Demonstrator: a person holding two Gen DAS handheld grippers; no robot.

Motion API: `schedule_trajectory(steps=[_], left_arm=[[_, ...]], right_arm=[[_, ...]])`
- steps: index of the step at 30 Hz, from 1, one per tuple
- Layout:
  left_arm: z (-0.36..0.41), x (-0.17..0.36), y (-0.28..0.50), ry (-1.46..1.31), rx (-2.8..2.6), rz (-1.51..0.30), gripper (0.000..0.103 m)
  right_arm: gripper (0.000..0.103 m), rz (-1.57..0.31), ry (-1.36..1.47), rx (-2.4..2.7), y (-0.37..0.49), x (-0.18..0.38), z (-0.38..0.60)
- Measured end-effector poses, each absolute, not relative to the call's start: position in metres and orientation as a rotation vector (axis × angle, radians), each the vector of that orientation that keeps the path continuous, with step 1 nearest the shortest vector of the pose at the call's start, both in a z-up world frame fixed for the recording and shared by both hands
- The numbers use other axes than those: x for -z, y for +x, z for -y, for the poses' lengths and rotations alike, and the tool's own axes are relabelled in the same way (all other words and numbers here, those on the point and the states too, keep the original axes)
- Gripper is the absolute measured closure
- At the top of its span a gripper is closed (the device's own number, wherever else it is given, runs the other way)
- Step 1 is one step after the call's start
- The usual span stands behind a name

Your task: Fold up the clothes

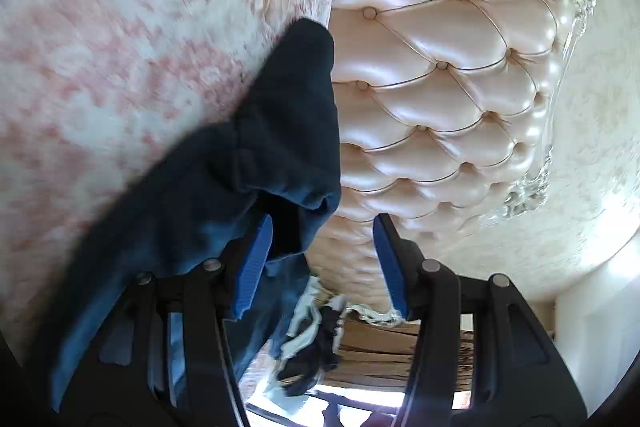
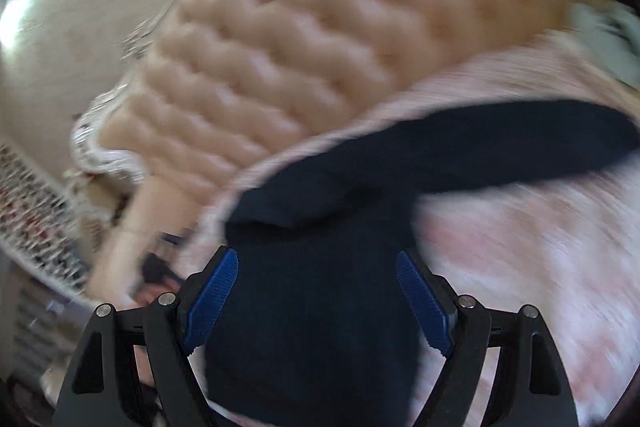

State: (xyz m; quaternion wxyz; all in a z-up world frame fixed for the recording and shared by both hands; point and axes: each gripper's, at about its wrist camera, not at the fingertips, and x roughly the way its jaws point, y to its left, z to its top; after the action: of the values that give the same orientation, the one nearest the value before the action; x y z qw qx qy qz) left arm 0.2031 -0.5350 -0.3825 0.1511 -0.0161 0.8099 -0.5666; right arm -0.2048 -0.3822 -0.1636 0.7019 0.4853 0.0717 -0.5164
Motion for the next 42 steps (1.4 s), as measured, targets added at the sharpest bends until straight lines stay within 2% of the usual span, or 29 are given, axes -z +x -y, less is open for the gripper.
schedule_trajectory(steps=[3,7,8,11,18,26,32,36,42], left_arm=[[0.540,0.389,0.205,-0.120,1.555,-2.348,0.048],[0.549,0.394,0.199,-0.088,1.533,-2.342,0.050],[0.551,0.394,0.198,-0.061,1.533,-2.324,0.065],[0.554,0.389,0.209,0.003,1.554,-2.227,0.088],[0.556,0.394,0.225,0.048,1.561,-2.084,0.091],[0.555,0.399,0.228,0.037,1.559,-2.100,0.090],[0.555,0.402,0.232,0.041,1.573,-2.142,0.090],[0.551,0.399,0.236,0.056,1.580,-2.142,0.089],[0.542,0.397,0.243,0.007,1.559,-2.210,0.073]], right_arm=[[0.020,-0.183,1.086,0.973,-0.135,0.155,0.471],[0.020,-0.178,1.242,0.748,-0.057,0.195,0.564],[0.020,-0.188,1.278,0.719,-0.040,0.210,0.581],[0.020,-0.238,1.358,0.662,0.000,0.254,0.606],[0.020,-0.344,1.398,0.762,0.018,0.316,0.609],[0.020,-0.444,1.276,0.812,0.036,0.303,0.604],[0.020,-0.513,1.148,0.969,0.008,0.285,0.586],[0.020,-0.532,1.158,1.035,-0.029,0.285,0.573],[0.020,-0.440,1.269,1.116,-0.113,0.293,0.544]])
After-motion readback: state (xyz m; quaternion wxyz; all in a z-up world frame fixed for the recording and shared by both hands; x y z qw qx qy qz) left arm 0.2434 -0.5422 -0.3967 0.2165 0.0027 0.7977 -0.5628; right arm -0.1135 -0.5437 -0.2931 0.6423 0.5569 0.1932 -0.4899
